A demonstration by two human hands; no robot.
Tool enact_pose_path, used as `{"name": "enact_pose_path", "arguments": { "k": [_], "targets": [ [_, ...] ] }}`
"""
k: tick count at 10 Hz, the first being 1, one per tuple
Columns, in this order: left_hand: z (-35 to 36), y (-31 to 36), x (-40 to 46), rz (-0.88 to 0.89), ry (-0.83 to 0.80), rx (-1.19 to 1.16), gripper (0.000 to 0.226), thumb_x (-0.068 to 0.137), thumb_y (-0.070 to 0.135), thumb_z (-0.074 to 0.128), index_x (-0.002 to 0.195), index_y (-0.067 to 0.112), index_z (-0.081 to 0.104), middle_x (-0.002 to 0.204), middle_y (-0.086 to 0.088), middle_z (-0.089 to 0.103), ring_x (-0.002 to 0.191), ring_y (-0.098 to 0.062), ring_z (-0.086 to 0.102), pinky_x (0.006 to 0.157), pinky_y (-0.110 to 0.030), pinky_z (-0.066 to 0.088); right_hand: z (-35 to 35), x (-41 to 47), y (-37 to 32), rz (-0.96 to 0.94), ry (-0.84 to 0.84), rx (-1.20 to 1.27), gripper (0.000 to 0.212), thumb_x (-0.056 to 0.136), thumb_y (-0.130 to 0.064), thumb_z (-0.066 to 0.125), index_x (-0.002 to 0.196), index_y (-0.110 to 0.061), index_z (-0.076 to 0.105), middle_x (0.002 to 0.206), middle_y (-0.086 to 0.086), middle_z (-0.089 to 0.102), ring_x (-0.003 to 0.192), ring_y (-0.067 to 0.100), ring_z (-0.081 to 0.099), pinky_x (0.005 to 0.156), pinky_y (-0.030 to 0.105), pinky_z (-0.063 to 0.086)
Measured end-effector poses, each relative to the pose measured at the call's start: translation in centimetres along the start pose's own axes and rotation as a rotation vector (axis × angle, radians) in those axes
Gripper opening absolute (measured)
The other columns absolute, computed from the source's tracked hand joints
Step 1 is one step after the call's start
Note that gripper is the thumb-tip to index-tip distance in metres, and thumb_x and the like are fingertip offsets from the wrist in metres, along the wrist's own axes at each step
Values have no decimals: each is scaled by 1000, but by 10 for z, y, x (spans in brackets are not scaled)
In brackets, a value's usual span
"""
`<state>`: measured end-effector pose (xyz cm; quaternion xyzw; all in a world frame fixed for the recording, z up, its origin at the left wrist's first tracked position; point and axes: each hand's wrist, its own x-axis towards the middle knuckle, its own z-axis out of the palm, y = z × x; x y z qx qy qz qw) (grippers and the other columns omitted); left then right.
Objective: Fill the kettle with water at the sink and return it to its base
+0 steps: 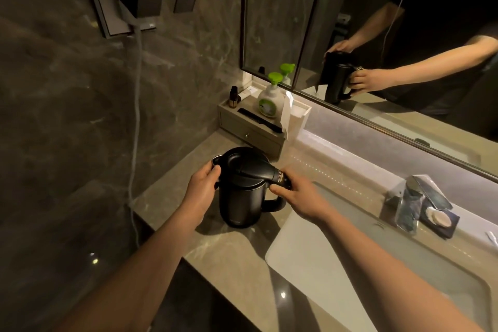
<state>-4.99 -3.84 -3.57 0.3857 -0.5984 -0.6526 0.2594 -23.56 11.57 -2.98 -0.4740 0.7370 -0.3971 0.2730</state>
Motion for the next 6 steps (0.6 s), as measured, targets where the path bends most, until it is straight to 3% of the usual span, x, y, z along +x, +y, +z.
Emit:
{"name": "enact_pose_path", "arguments": {
  "k": [3, 4, 5, 6],
  "targets": [
    [-1, -1, -8, -2, -11, 45, 25, 100, 29, 41, 109, 47, 57, 111, 21, 62, 99, 11, 54, 77, -11, 40, 8, -4, 5, 15, 7, 13, 19, 91, -26, 65, 107, -30, 55, 83, -14, 59, 72, -13, 54, 64, 4, 38],
    [1, 3, -15, -4, -25, 43, 25, 102, 28, 38, 116, 39, 55, 112, 19, 60, 103, 5, 53, 81, -13, 40, 7, -12, -6, 68, -36, 2, 27, 92, -29, 64, 116, -33, 52, 93, -16, 60, 82, -8, 56, 66, 6, 38],
    [-6, -3, -22, -52, 45, 24, 31, 101, 29, 38, 130, 26, 50, 118, 8, 55, 109, -9, 51, 93, -27, 39, -13, -24, -20, 111, 75, 0, 41, 90, -33, 66, 129, -30, 53, 107, -8, 61, 99, 9, 59, 83, 21, 45],
    [-25, -22, -62, -114, 177, 58, 26, 98, 24, 46, 121, 23, 58, 114, 4, 62, 103, -17, 57, 86, -33, 45, -51, -62, -35, 10, 425, 131, 18, 92, -25, 66, 107, -35, 66, 99, -9, 71, 91, 8, 67, 82, 29, 56]
  ]
}}
